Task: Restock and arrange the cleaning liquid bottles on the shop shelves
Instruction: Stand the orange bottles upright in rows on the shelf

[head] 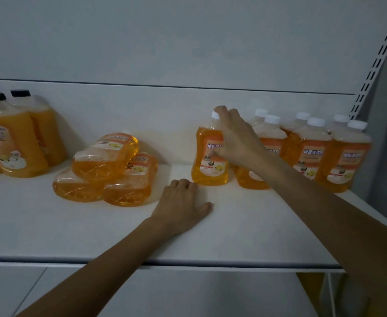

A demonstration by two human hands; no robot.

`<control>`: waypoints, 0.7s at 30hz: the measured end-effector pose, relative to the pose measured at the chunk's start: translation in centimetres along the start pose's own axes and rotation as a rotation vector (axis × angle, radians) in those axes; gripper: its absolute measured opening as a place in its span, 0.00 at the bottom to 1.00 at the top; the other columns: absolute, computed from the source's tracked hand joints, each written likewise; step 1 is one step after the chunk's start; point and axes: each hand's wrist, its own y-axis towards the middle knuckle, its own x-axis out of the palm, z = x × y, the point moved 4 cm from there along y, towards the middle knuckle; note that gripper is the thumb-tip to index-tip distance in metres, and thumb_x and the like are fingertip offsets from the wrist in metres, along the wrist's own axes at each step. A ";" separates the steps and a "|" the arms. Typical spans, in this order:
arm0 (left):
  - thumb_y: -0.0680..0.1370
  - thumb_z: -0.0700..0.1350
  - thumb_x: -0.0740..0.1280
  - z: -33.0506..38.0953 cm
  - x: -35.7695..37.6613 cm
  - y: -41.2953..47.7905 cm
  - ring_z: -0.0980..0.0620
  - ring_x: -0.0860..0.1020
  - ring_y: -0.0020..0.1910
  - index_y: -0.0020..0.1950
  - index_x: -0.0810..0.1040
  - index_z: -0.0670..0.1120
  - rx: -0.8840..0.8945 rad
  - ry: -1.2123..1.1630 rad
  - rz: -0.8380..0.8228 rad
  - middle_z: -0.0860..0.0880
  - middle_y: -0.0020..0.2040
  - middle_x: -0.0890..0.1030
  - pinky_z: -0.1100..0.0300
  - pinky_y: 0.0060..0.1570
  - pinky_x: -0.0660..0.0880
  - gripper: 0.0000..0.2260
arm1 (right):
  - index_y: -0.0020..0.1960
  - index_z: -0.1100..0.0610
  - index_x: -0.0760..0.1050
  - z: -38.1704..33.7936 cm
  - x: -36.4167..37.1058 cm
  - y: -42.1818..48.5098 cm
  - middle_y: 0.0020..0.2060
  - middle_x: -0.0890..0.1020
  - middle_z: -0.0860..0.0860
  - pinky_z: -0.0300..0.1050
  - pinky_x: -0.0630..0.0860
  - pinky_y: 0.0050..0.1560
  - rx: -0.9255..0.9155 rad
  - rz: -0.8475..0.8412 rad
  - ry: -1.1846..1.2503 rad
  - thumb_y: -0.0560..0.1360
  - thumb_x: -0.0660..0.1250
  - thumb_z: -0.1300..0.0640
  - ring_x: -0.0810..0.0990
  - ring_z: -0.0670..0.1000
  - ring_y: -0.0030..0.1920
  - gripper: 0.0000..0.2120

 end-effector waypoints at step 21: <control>0.78 0.54 0.61 -0.3 -3.7 -1.5 0.49 0.69 0.65 0.64 0.74 0.49 0.179 0.025 0.180 0.49 0.67 0.72 0.53 0.66 0.63 0.17 | 0.74 0.59 0.52 1.9 1.7 3.6 0.70 0.61 0.62 0.52 0.66 0.66 0.170 -0.063 -0.247 0.69 0.75 0.52 0.59 0.62 0.70 0.44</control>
